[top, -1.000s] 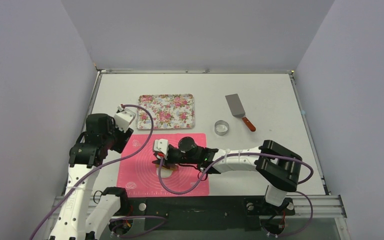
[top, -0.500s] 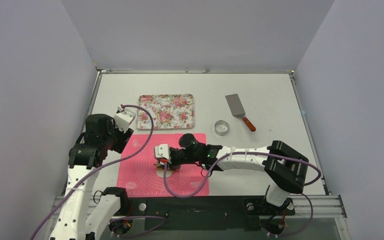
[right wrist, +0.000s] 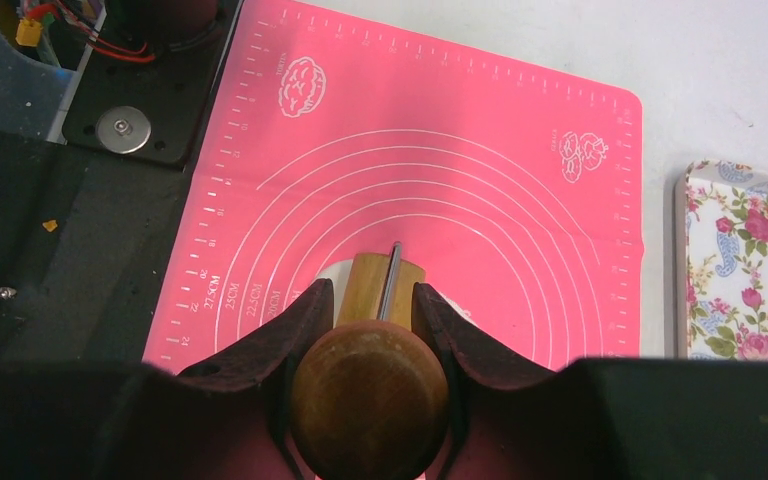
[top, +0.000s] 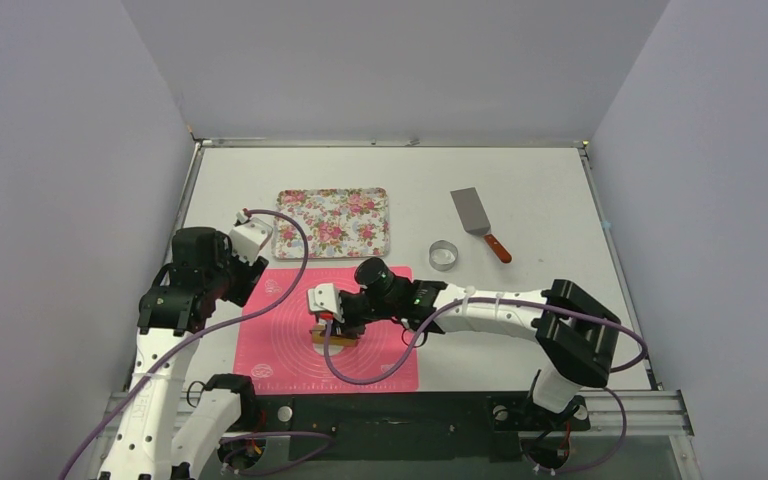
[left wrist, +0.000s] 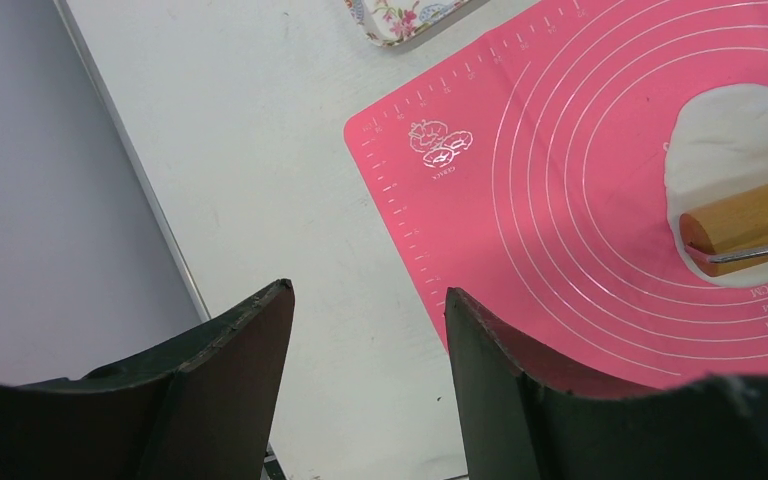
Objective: Roll out the dumpling wrappers from the dough
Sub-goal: Flatten out the dough on the work surface.
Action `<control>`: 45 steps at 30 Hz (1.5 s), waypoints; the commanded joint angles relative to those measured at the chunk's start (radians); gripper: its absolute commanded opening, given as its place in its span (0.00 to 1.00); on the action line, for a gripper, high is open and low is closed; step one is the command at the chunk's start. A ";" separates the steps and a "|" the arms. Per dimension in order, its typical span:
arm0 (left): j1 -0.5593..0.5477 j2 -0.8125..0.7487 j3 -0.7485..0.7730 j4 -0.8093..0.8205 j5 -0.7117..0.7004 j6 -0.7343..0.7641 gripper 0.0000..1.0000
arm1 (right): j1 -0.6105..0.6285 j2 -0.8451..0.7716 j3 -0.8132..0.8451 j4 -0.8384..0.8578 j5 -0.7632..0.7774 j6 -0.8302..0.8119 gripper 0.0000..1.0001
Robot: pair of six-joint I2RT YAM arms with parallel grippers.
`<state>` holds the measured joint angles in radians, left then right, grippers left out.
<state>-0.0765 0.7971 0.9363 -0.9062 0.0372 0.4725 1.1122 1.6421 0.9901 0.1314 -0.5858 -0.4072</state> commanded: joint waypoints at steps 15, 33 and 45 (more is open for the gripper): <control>0.006 0.017 0.039 0.028 0.025 0.003 0.55 | 0.002 -0.001 -0.038 -0.089 0.000 -0.031 0.00; 0.006 0.034 0.060 0.031 -0.008 -0.012 0.55 | 0.006 0.039 0.087 -0.014 -0.015 -0.037 0.00; 0.006 0.018 0.080 0.012 -0.021 -0.017 0.55 | -0.021 -0.029 0.151 -0.021 -0.060 -0.070 0.00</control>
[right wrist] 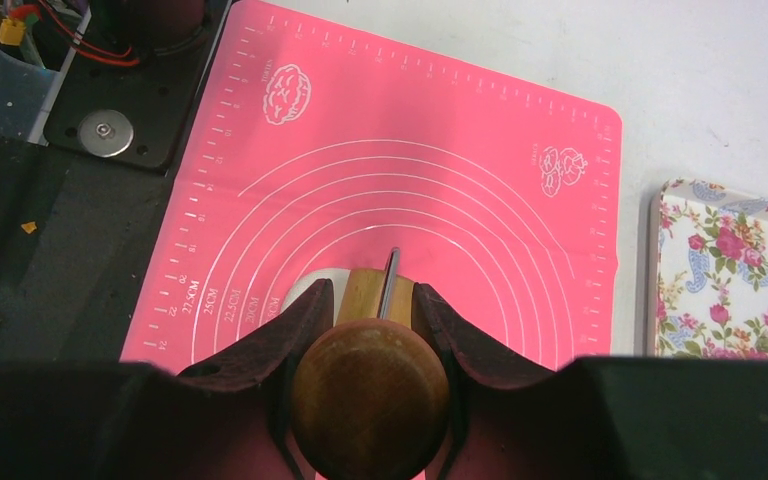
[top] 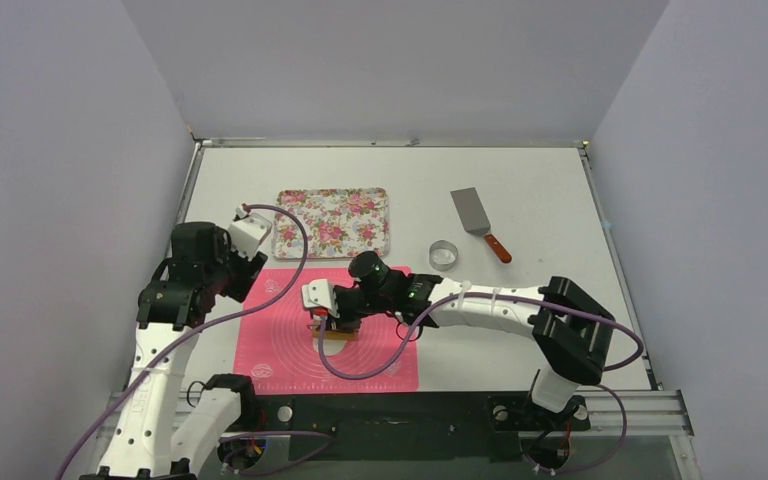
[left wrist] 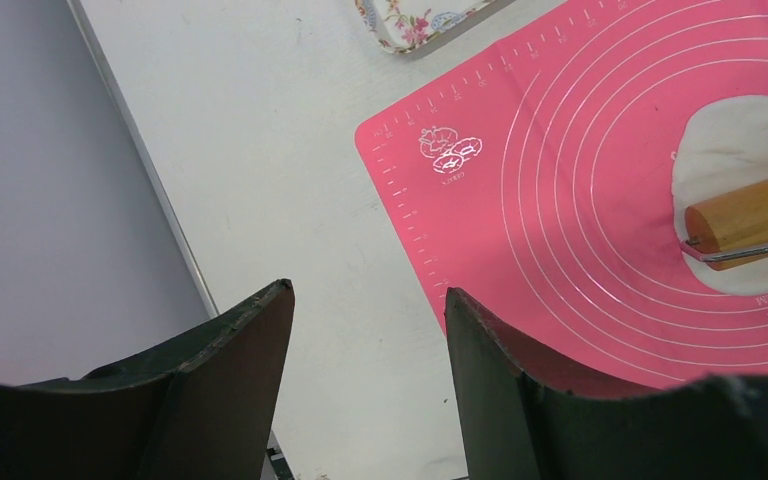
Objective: Roll out the dumpling wrappers from the dough
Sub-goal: Flatten out the dough on the work surface.
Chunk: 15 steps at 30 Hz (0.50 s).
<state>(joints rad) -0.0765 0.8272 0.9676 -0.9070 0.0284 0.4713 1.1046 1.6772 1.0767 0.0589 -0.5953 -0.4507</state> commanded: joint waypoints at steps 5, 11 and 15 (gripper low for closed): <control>0.007 -0.015 0.052 0.013 -0.012 -0.022 0.55 | -0.014 -0.017 0.117 0.008 -0.096 -0.085 0.00; 0.009 -0.022 0.040 0.012 -0.020 -0.016 0.55 | 0.002 0.095 0.205 -0.019 -0.154 -0.120 0.00; 0.013 -0.033 0.030 0.012 -0.021 -0.012 0.55 | 0.004 0.151 0.173 -0.087 -0.146 -0.158 0.00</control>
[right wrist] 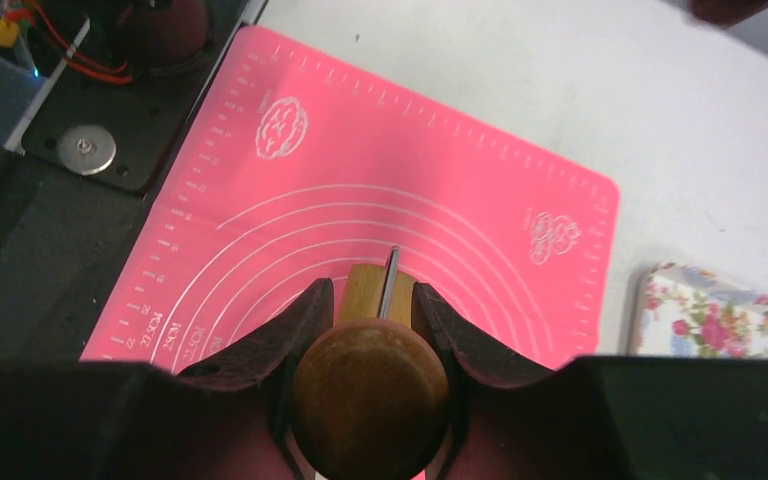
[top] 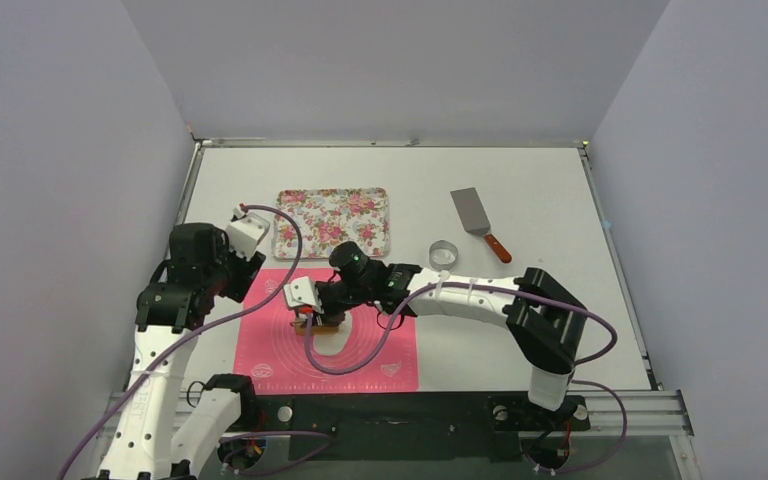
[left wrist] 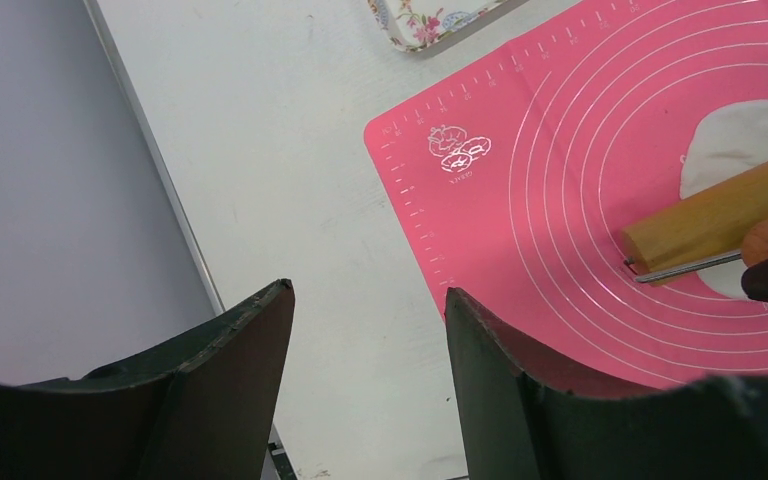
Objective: Roll out the dumpling wrappers from the dough
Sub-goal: Flatten out the dough on the work surface.
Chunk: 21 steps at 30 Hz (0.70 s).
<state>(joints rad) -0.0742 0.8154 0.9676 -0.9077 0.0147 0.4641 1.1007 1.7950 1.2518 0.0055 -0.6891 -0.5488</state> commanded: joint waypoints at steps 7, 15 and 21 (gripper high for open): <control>0.013 -0.024 0.023 0.023 -0.001 -0.003 0.55 | 0.063 0.010 -0.074 -0.289 0.004 -0.173 0.00; 0.014 -0.027 -0.001 0.040 0.011 -0.003 0.55 | 0.112 -0.076 -0.260 -0.255 0.030 -0.107 0.00; 0.014 -0.027 -0.013 0.050 0.015 0.002 0.55 | 0.136 -0.088 -0.266 -0.242 0.120 -0.127 0.00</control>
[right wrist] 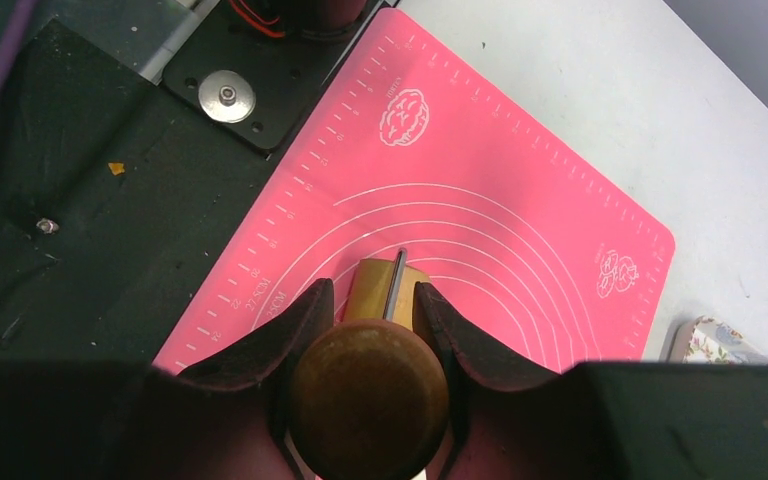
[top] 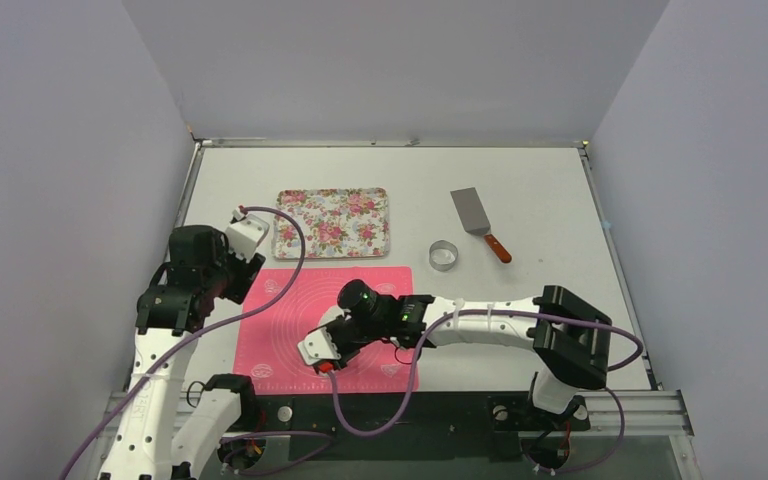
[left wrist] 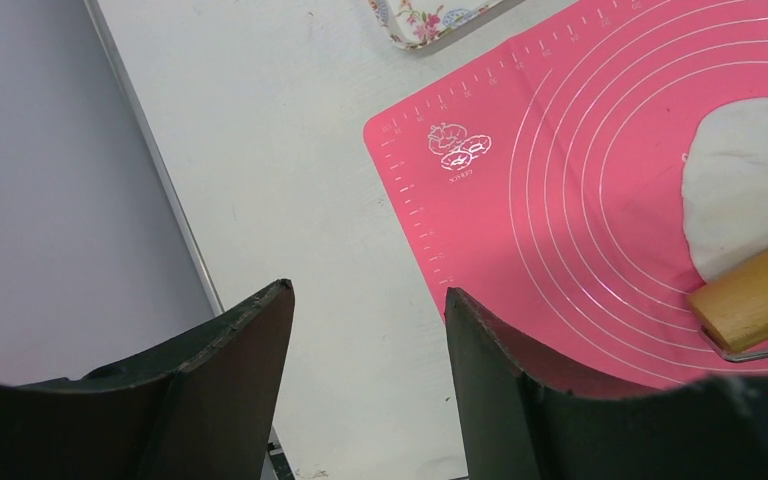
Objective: Roll out the dumpling wrappers from the dough
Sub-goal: Flatten out the dough on the work surface.
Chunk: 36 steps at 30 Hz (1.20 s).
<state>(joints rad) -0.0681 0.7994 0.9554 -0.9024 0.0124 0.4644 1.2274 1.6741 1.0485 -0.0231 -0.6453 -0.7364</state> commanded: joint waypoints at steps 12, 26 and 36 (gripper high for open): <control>0.014 -0.022 -0.008 0.047 -0.001 0.018 0.55 | -0.017 0.305 0.088 -0.261 0.119 -0.037 0.00; 0.017 -0.017 -0.002 0.050 0.013 0.014 0.55 | 0.067 -0.001 -0.164 -0.127 0.119 0.134 0.00; 0.019 -0.015 -0.006 0.052 0.053 0.009 0.55 | 0.042 0.080 -0.181 -0.080 0.179 0.116 0.00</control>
<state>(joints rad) -0.0566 0.7883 0.9413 -0.8936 0.0254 0.4793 1.3087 1.6230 0.9085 0.1429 -0.4889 -0.7254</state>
